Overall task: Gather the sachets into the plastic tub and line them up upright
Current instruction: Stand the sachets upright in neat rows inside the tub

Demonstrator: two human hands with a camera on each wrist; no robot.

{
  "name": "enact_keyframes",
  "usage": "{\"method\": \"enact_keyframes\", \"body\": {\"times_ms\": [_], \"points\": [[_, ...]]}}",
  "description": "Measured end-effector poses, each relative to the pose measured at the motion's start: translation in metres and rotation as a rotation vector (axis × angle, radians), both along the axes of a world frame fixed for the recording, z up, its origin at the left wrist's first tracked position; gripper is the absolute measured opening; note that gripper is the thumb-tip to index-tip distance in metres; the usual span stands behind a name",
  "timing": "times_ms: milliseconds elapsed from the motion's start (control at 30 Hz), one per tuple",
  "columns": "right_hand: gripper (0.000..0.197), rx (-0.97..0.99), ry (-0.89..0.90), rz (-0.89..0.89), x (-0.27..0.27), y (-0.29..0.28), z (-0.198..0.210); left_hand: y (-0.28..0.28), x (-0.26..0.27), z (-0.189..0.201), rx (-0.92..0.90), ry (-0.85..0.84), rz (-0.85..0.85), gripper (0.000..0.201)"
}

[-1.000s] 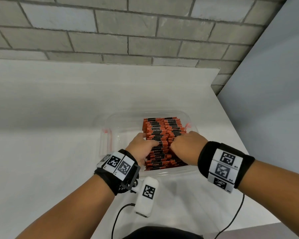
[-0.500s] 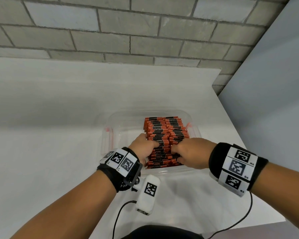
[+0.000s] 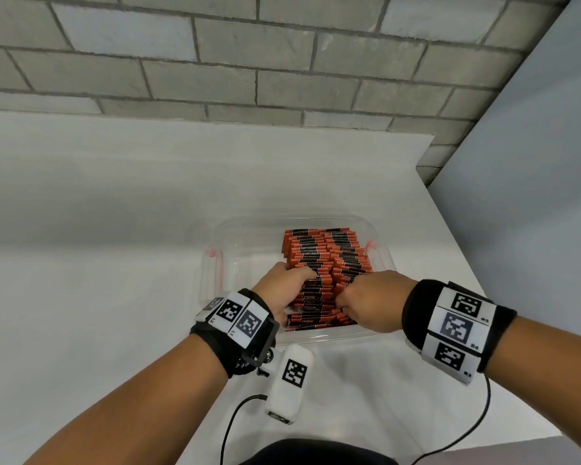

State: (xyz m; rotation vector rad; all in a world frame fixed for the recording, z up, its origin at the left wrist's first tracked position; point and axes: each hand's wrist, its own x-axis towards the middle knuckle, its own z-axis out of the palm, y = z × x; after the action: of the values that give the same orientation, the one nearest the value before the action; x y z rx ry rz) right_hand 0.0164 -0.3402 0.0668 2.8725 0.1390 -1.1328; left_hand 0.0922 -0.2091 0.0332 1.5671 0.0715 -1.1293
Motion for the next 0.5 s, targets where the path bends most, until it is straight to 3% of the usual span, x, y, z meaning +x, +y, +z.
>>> {"method": "enact_keyframes", "body": {"times_ms": [100, 300, 500], "points": [[0.027, -0.075, -0.003, 0.032, 0.003, 0.003, 0.003, -0.001, 0.000, -0.001, 0.035, -0.047, -0.021, 0.011], [0.025, -0.135, -0.028, 0.118, 0.004, 0.006, 0.007, -0.001, -0.001, -0.011, 0.086, -0.131, -0.028, 0.023], [0.026, -0.163, -0.054, 0.151, 0.003, 0.006, 0.008, -0.002, 0.001, -0.017, 0.112, -0.168, -0.049, 0.013]]}}
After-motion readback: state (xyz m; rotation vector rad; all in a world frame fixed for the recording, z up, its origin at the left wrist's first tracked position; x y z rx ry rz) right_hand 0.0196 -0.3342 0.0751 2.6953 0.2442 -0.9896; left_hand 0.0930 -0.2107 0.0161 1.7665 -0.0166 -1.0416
